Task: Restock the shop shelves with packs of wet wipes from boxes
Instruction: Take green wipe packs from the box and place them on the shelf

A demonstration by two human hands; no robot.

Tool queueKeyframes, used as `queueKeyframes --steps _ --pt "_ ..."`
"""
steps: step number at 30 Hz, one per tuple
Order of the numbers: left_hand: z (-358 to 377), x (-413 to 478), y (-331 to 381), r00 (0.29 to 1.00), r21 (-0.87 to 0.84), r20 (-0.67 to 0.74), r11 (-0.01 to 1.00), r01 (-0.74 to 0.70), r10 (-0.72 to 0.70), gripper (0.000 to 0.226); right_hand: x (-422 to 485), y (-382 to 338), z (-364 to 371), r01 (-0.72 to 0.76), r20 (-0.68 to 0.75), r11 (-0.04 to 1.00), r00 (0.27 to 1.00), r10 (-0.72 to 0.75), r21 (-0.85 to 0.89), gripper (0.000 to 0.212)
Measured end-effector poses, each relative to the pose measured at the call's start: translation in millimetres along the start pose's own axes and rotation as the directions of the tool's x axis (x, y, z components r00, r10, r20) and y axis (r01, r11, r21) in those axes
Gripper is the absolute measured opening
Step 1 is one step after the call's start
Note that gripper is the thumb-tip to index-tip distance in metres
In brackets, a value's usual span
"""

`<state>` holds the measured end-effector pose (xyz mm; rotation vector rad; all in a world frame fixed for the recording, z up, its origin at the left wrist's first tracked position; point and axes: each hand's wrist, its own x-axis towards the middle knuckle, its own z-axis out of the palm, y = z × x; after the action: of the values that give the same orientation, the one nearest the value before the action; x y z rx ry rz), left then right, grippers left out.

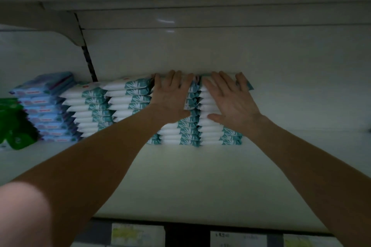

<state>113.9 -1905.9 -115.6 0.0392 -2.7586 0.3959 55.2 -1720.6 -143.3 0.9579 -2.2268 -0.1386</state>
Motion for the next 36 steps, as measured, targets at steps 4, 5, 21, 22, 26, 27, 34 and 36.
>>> queueKeyframes --steps 4,5,21,22,26,27,34,36 --pt "0 2 -4 0.999 -0.018 0.01 0.999 -0.039 0.04 0.104 3 -1 4 0.006 -0.072 1.0 0.997 -0.006 0.002 0.101" --pt "-1 1 -5 0.999 -0.019 0.017 0.999 -0.042 0.042 0.104 3 -1 5 0.006 -0.084 1.0 0.996 -0.006 0.0 0.101" --pt "5 -43 -40 0.972 -0.024 -0.074 0.974 0.223 -0.224 0.088 16 -37 -9 0.111 -0.045 0.994 0.993 -0.11 0.004 0.095" --pt "9 -44 -45 0.974 -0.05 -0.038 0.974 0.221 -0.223 0.09 16 -37 -6 0.106 -0.043 0.994 0.993 -0.106 0.001 0.095" --pt "15 -41 -54 0.976 -0.084 0.026 0.973 0.216 -0.214 0.09 19 -38 -3 0.103 -0.044 0.995 0.994 -0.103 0.006 0.095" --pt "15 -40 -55 0.975 -0.074 0.038 0.973 0.22 -0.218 0.09 19 -38 -3 0.102 -0.034 0.995 0.994 -0.102 0.008 0.095" --pt "-6 -35 -32 0.981 -0.07 -0.004 0.978 0.196 -0.196 0.1 19 -39 -12 0.075 0.013 0.997 0.997 -0.075 0.011 0.099" --pt "-3 -34 -21 0.991 -0.012 -0.036 0.992 0.129 -0.129 0.102 14 -38 -14 0.048 -0.004 0.999 0.999 -0.048 -0.013 0.105"
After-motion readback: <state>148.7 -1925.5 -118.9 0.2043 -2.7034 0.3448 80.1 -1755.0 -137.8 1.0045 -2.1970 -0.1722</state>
